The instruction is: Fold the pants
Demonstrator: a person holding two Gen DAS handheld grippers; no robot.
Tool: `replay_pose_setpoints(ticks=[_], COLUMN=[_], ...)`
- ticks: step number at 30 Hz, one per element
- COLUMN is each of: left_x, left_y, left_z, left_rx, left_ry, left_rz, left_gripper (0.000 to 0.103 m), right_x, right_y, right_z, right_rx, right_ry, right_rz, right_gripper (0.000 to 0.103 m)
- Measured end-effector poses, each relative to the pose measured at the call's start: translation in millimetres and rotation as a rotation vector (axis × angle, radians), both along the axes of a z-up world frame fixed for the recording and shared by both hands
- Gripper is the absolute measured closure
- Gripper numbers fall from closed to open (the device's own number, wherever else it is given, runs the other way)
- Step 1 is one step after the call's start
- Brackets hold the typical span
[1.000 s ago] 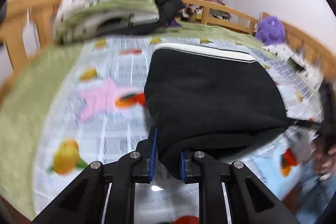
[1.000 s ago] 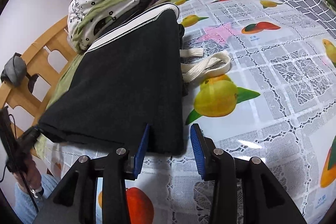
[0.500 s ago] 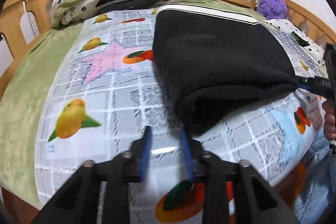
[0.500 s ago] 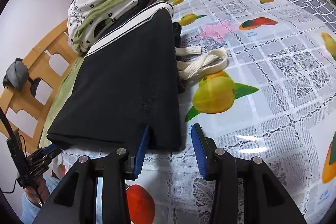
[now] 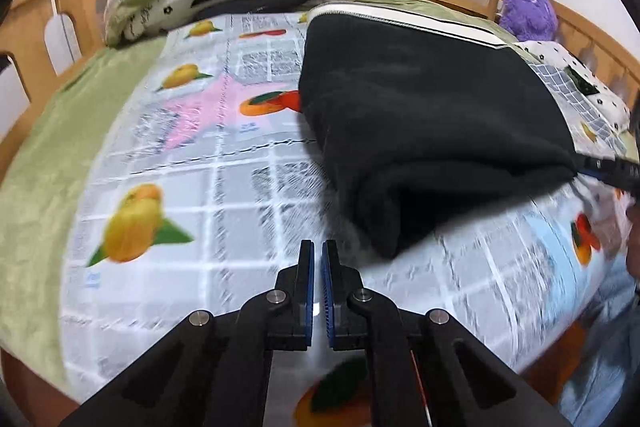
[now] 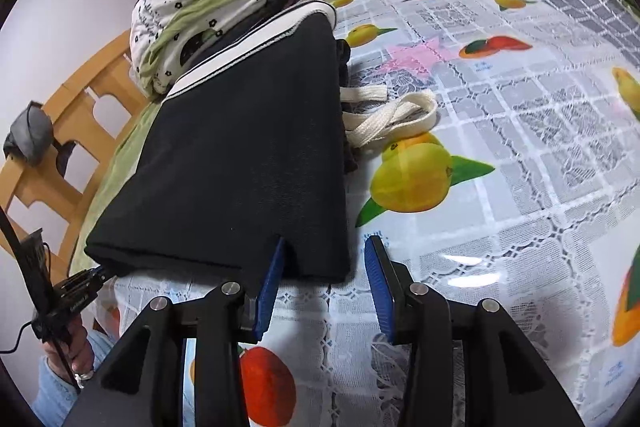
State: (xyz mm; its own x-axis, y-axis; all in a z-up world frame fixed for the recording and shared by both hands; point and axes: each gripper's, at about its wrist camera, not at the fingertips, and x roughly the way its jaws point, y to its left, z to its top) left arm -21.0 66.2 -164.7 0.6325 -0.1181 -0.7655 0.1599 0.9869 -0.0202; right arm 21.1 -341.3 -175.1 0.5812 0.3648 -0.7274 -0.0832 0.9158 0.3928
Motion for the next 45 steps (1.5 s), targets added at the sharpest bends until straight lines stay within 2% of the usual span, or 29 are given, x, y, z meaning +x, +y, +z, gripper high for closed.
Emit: replay_pose_setpoints(ticks=[3,5,7,9,11,12,13,15,16,18,20,22,23,24,25,27,32,34,35,36,38,42,45], left_x=[-11.0,-7.4,4.3,21.0,38.4,44.4,53.9,58.6,53.5,47.3,47.1,51.4,54.8,60.6,66.2,78.4,120.8,130.8,136.5,139.1,137.7,146.6,157.5], left_y=[11.8,14.9,11.2,-1.2,-17.5,-21.8,-24.7,-23.8,-20.0,-19.6,-18.3,-13.7,-13.0,-12.7,-14.3,-19.0,-32.5,-35.6,-37.5,-39.6,-38.8,-38.4,-42.5], left_z=[19.3,38.2,53.5,66.3,64.7,59.0,44.5,21.7,12.0,10.4,16.0,24.0,27.6,30.7,36.3,45.8,56.5,44.2,29.8,18.1,6.8,18.5,24.1], left_rx=[-0.045,-0.077,-0.127,-0.182,-0.205,-0.200,-0.178,-0.176,-0.201,-0.199,-0.206,-0.223,-0.219,-0.207,-0.184,-0.145,-0.146,-0.135,-0.115,-0.097,-0.107,-0.109,-0.096], left_ry=[-0.020,-0.052,-0.074,-0.096,-0.094,-0.084,-0.038,0.011,-0.009,-0.022,0.000,0.027,0.035,0.034,0.022,-0.011,-0.021,0.013,0.058,0.087,0.077,0.091,0.097], left_rz=[0.015,0.032,0.019,-0.021,-0.066,-0.060,-0.036,-0.019,-0.018,-0.033,-0.042,-0.050,-0.052,-0.050,-0.044,-0.038,-0.056,-0.039,-0.034,-0.029,-0.032,-0.026,-0.009], left_gripper=[0.098,0.090,0.075,0.075,0.075,0.079,0.089,0.090,0.089,0.089,0.089,0.089,0.088,0.082,0.070,0.060,0.060,0.060,0.060,0.058,0.058,0.058,0.058], right_x=[-5.5,-5.5,0.1,6.6,13.3,16.3,21.0,20.8,18.6,15.5,15.4,20.1,23.0,26.9,33.4,49.8,95.6,111.6,122.0,129.9,133.6,139.3,143.7], right_y=[-2.0,1.8,10.9,21.2,32.3,36.9,42.5,46.5,48.6,53.3,54.5,46.6,41.9,37.9,34.0,31.5,36.6,41.3,45.6,46.0,38.5,32.4,29.4], right_z=[16.1,29.3,40.8,45.7,41.8,35.4,22.9,9.3,5.1,3.5,5.9,14.3,18.3,25.0,32.6,42.5,53.4,43.2,30.1,22.8,22.1,31.4,39.0], right_rx=[-0.022,-0.046,-0.071,-0.082,-0.093,-0.105,-0.138,-0.177,-0.194,-0.245,-0.281,-0.238,-0.218,-0.200,-0.196,-0.215,-0.234,-0.262,-0.321,-0.334,-0.276,-0.240,-0.199], right_ry=[-0.048,-0.088,-0.121,-0.138,-0.142,-0.130,-0.095,-0.081,-0.079,-0.074,-0.072,-0.062,-0.065,-0.079,-0.103,-0.129,-0.182,-0.176,-0.126,-0.097,-0.089,-0.072,-0.096], right_rz=[0.004,0.014,0.036,0.056,0.079,0.088,0.097,0.088,0.087,0.110,0.140,0.150,0.145,0.132,0.113,0.091,0.072,0.079,0.081,0.085,0.067,0.078,0.058], right_gripper=[0.062,0.062,0.062,0.062,0.062,0.062,0.062,0.061,0.061,0.062,0.062,0.062,0.062,0.062,0.061,0.059,0.059,0.059,0.059,0.060,0.059,0.058,0.058])
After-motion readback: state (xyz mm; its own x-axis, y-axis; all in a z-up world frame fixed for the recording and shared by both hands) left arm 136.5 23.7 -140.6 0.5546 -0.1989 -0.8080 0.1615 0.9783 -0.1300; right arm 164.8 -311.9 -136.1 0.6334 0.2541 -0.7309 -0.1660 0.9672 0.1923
